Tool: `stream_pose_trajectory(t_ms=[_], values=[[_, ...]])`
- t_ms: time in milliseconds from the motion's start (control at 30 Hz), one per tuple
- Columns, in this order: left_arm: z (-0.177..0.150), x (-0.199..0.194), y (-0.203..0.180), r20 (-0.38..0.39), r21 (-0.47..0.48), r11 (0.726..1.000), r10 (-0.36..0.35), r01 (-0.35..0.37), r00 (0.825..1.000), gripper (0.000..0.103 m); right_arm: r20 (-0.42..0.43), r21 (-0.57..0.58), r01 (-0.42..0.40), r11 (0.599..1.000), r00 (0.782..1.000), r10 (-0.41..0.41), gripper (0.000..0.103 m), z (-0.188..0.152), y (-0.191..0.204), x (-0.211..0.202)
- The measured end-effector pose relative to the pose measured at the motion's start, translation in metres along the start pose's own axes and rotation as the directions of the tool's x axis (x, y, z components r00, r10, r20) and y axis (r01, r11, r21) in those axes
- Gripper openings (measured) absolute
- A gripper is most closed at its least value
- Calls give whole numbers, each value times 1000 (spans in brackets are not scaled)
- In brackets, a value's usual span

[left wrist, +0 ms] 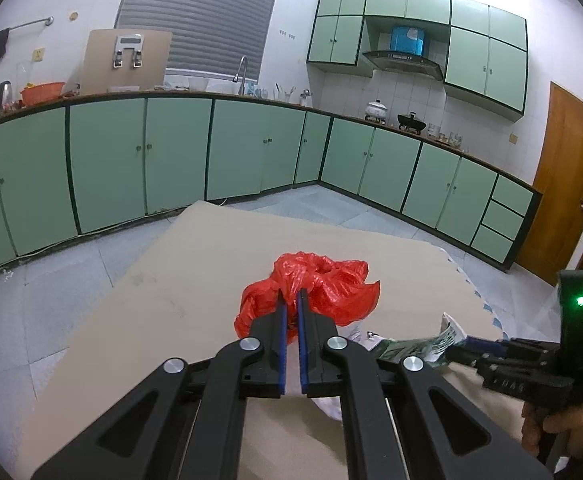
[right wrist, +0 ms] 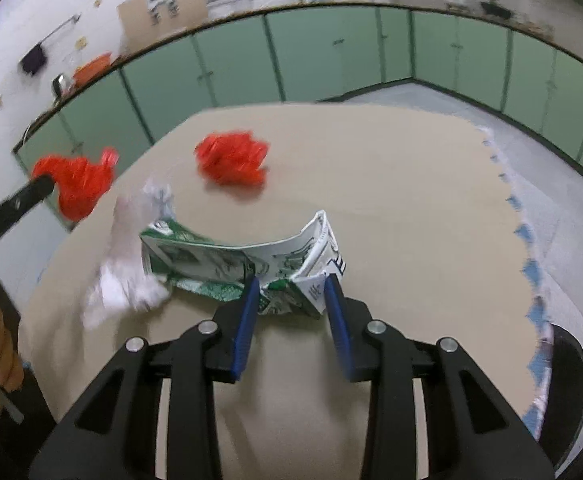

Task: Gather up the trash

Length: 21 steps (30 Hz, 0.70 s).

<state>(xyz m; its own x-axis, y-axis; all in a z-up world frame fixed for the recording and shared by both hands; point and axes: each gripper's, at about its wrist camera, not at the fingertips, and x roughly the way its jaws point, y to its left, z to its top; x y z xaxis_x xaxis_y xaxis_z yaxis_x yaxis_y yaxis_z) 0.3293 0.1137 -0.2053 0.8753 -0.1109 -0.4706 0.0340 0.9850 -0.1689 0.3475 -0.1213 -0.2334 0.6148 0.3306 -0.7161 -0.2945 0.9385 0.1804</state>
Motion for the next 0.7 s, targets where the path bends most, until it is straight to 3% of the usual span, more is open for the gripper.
stream_pose_trajectory(t_ms=[100,167,300,400,467,500,533,700], values=[[1,-1,-2,1,0,1000,-4,4,1000,5,12,49,-3,999,1000,2,31,3,-12,-4],[-1,-1,-5,0,7,1000,-7,7,1000,5,15,58,22,998,1000,-23,0,4,-18,-6],[-4,1,-6,-9,17,1000,-15,15,1000,5,9,54,20,998,1000,-20,0,0,-22,-6],[-5,0,-7,-9,18,1000,-16,17,1000,5,11,30,16,999,1000,-17,6,-3,-18,-7],[-3,0,-6,-9,18,1000,-17,17,1000,5,13,36,3,999,1000,-3,22,-4,-17,-6],[-3,0,-6,-9,17,1000,-18,19,1000,5,22,49,-2,999,1000,1,38,-6,-17,-7],[-3,0,-6,-10,18,1000,-18,18,1000,5,29,57,-1,998,1000,-1,47,-6,-17,-7],[-3,0,-6,-10,23,1000,-16,17,1000,5,39,58,-2,998,999,0,57,-3,-14,1]])
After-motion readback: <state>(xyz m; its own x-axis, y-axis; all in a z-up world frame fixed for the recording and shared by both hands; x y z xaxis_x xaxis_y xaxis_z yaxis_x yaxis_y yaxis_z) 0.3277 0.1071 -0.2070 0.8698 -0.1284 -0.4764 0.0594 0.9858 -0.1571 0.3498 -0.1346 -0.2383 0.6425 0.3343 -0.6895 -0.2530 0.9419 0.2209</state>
